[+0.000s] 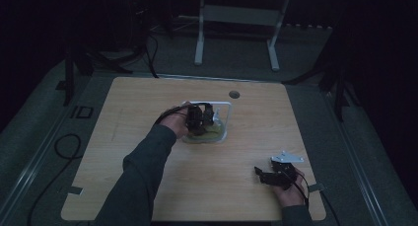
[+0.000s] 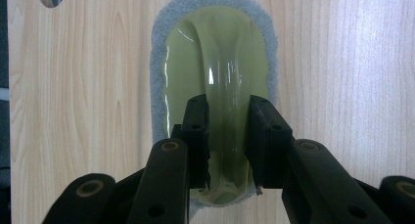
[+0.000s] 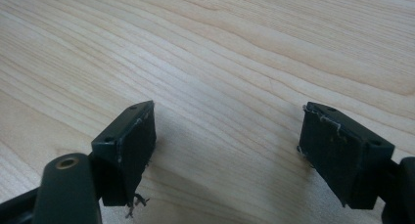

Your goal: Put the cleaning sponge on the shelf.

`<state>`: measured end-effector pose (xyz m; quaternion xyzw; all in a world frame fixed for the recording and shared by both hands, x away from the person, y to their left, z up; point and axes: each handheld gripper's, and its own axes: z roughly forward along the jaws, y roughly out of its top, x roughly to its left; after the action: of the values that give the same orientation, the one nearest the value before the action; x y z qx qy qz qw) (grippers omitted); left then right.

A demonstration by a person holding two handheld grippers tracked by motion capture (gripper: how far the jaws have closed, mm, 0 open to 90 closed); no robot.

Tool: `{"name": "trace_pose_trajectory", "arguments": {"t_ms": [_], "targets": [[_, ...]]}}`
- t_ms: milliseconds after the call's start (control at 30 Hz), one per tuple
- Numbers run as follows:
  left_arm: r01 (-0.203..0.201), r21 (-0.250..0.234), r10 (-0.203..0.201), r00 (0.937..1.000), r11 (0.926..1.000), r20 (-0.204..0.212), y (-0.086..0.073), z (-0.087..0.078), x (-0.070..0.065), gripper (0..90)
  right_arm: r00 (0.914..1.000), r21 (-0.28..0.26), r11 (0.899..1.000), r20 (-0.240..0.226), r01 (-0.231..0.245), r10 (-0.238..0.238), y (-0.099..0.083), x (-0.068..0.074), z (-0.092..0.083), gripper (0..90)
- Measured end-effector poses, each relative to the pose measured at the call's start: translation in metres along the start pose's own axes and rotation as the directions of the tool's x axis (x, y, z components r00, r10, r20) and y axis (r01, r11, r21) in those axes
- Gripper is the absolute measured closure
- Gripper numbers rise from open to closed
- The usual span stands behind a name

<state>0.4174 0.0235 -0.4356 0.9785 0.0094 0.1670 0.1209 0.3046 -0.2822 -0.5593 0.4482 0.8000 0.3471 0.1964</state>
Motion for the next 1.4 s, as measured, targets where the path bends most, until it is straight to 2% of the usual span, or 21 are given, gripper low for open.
{"name": "trace_pose_trajectory", "arguments": {"t_ms": [533, 633, 1200, 1400], "targets": [[-0.019, 0.041, 0.019, 0.9998, 0.999, -0.011, 0.001, 0.012, 0.001, 71.2, 1.0, 0.0, 1.0, 0.0, 0.0, 0.0, 0.0, 0.0, 0.0, 20.9], [-0.019, 0.054, 0.02, 0.9994, 0.9984, -0.027, 0.002, 0.014, 0.001, 71.0, 1.0, 0.0, 1.0, 0.0, 0.001, -0.001, 0.0, 0.0, 0.0, 20.9], [-0.023, 0.054, 0.026, 0.9979, 0.9983, -0.06, 0.004, 0.022, 0.001, 70.0, 1.0, 0.0, 1.0, 0.0, 0.001, -0.001, 0.0, 0.0, 0.0, 20.9], [-0.042, 0.058, 0.046, 0.9963, 0.9974, -0.073, 0.006, 0.023, 0.0, 70.1, 1.0, 0.0, 1.0, 0.0, 0.001, -0.001, 0.0, 0.0, 0.0, 20.9]]}}
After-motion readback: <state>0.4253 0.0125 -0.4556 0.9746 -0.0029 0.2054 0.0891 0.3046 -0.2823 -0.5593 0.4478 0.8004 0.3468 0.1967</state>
